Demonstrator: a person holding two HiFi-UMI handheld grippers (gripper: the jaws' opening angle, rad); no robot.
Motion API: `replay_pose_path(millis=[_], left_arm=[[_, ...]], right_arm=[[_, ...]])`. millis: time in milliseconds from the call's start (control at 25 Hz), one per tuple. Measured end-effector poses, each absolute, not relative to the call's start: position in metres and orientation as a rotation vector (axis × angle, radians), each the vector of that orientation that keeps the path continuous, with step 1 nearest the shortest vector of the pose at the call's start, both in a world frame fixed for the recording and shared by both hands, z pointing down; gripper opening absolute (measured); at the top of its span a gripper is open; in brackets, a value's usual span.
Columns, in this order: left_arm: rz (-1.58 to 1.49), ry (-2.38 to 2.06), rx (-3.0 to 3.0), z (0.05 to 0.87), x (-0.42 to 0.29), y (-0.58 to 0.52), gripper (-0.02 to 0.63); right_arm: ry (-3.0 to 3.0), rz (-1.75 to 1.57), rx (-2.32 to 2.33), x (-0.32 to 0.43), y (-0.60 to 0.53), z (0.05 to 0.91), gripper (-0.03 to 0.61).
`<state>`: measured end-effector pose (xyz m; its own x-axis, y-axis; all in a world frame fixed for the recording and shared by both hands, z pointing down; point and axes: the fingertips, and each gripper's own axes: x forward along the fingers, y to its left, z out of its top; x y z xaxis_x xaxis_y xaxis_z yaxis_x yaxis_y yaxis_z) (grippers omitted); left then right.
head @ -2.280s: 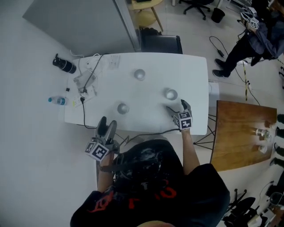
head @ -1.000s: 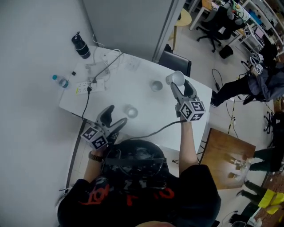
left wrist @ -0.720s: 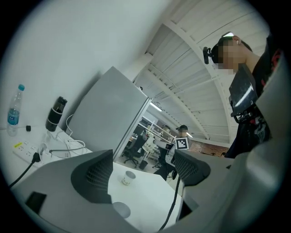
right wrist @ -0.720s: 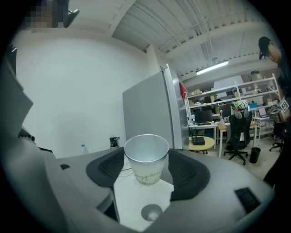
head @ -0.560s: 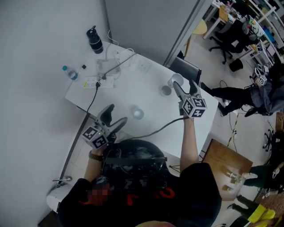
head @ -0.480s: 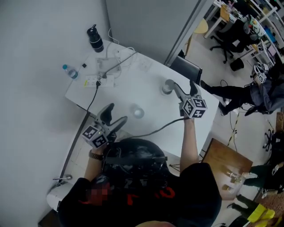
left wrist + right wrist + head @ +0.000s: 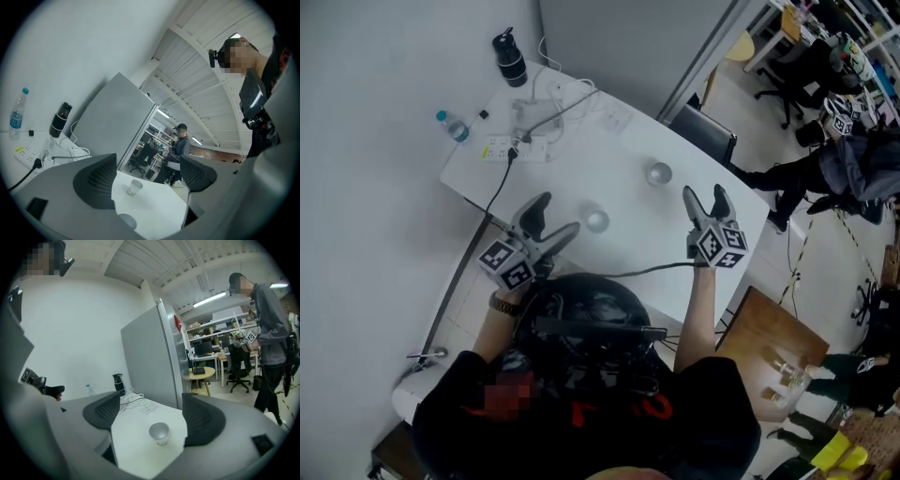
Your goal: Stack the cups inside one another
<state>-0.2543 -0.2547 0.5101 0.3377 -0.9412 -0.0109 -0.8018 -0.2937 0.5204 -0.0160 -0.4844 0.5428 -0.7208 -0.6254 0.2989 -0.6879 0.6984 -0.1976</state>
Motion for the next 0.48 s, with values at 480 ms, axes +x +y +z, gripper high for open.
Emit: replay_pose_path(millis=[480], left_arm=[[-0.435,-1.604,2.175,0.508,-0.263,-0.252,0.374]], right_arm=[[-2.762,0.449,0.999,-0.028,-0.447,0.541,0.426]])
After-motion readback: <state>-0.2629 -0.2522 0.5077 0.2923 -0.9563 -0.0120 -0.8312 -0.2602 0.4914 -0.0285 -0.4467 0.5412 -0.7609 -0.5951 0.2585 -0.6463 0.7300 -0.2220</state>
